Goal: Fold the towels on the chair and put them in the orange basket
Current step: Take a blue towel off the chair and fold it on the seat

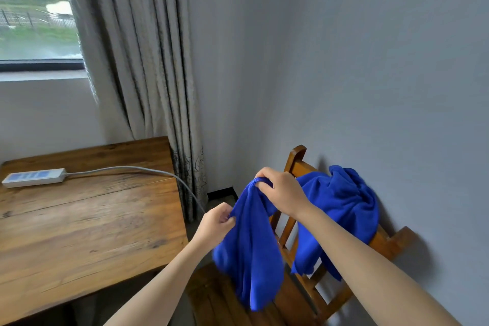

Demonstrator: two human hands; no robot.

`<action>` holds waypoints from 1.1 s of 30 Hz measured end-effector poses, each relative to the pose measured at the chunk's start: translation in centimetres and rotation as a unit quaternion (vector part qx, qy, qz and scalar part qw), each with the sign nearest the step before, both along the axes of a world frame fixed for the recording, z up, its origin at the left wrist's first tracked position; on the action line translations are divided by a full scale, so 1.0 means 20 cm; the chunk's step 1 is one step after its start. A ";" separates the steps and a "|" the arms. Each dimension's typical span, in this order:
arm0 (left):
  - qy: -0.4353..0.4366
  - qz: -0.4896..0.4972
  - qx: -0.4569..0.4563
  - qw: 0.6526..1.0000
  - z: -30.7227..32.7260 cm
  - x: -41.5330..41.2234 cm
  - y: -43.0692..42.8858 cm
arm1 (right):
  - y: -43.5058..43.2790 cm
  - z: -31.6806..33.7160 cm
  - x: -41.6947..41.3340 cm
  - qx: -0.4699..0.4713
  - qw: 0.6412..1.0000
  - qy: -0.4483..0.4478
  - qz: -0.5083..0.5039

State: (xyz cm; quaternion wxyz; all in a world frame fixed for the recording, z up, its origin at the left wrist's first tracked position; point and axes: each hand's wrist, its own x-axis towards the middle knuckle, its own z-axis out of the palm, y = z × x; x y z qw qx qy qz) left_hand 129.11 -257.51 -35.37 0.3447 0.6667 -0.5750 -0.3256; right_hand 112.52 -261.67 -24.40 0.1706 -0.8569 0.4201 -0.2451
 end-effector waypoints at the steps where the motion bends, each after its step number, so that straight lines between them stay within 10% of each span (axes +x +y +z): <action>1: 0.011 0.006 -0.002 1.000 -0.01 -0.01 0.00 | 0.00 0.00 0.00 0.004 1.000 0.002 0.000; 20: 0.069 0.021 0.115 0.991 -0.20 -0.05 0.16 | -0.11 0.27 -0.09 -0.022 0.934 -0.313 -0.170; 33: 0.079 0.195 0.142 0.967 -0.17 0.01 0.15 | 0.13 -0.64 -0.05 0.305 0.940 0.113 -0.105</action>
